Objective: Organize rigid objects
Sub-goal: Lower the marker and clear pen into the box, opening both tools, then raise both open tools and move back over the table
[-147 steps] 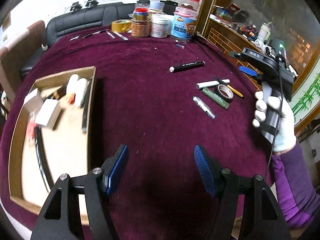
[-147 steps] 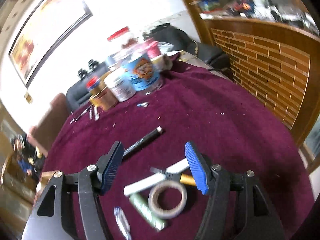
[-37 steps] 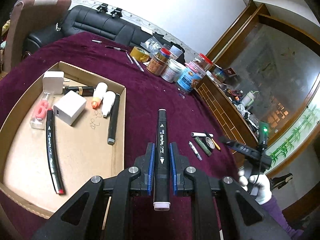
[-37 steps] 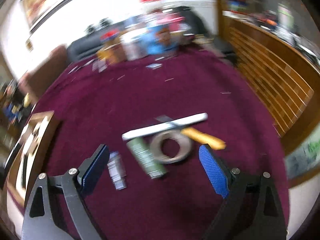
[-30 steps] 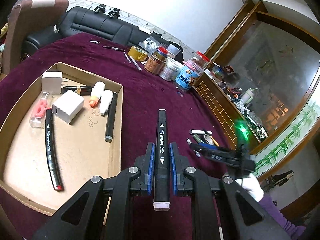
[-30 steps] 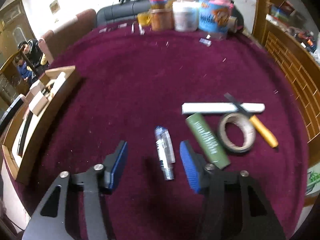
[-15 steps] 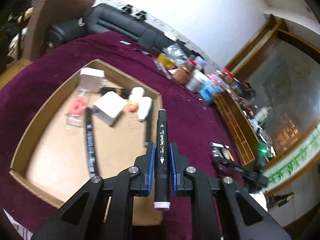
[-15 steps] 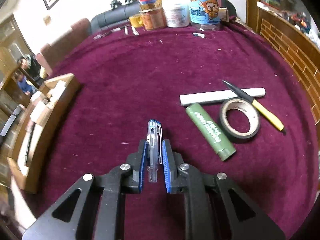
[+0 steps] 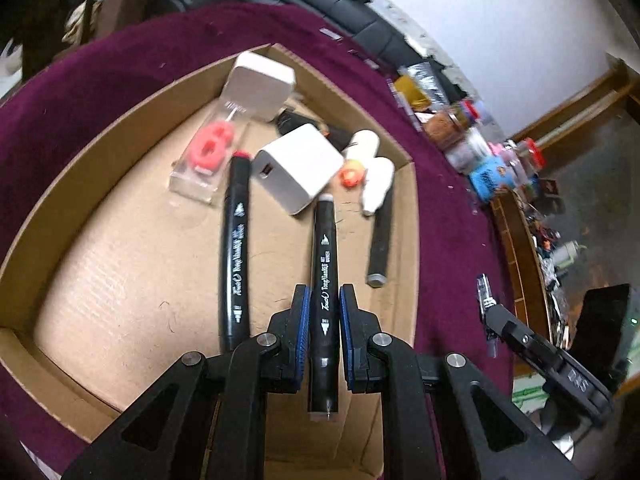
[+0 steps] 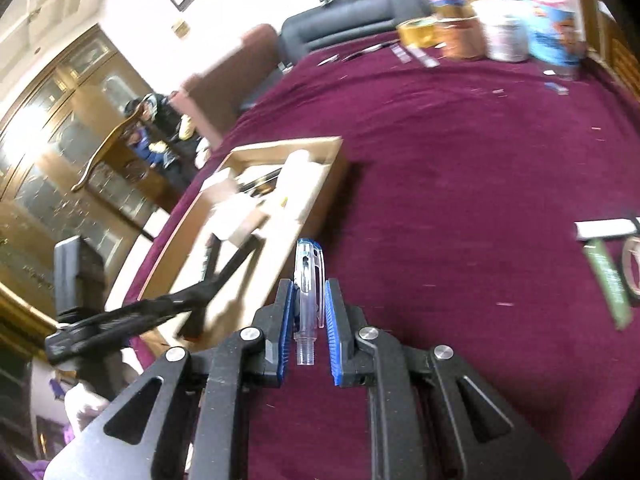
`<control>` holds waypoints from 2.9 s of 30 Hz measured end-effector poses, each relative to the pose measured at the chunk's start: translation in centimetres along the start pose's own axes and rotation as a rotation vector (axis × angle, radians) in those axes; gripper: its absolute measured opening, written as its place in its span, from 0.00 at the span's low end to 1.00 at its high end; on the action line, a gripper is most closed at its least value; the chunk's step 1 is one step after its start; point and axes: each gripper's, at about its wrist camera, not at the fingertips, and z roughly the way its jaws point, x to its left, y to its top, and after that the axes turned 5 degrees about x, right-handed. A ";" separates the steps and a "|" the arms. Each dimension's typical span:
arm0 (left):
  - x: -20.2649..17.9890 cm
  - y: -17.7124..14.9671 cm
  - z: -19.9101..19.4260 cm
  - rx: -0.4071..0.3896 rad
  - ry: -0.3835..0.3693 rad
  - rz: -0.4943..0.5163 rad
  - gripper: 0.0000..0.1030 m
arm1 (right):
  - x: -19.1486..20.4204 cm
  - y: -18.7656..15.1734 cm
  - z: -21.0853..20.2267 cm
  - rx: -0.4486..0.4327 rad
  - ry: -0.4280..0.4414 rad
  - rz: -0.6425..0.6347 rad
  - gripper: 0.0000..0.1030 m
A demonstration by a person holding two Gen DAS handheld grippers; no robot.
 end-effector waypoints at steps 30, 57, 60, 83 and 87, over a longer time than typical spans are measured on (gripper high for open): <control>6.4 0.9 -8.7 -0.217 -0.001 -0.057 0.53 | 7.7 2.8 10.3 0.151 -0.084 -0.073 0.14; 6.5 0.4 -11.1 -0.279 0.010 -0.024 0.59 | 9.3 2.0 7.5 0.059 -0.074 -0.128 0.21; 4.5 -0.1 -10.2 -0.247 -0.002 0.025 0.59 | 5.6 -0.5 4.5 0.003 -0.117 -0.056 0.24; -12.0 -9.7 -3.0 0.050 -0.003 0.421 0.59 | -19.8 -3.5 -14.1 -0.270 -0.447 0.449 0.23; -12.0 -10.2 -3.1 0.051 0.010 0.425 0.59 | -21.7 -2.3 -11.7 -0.211 -0.520 0.438 0.23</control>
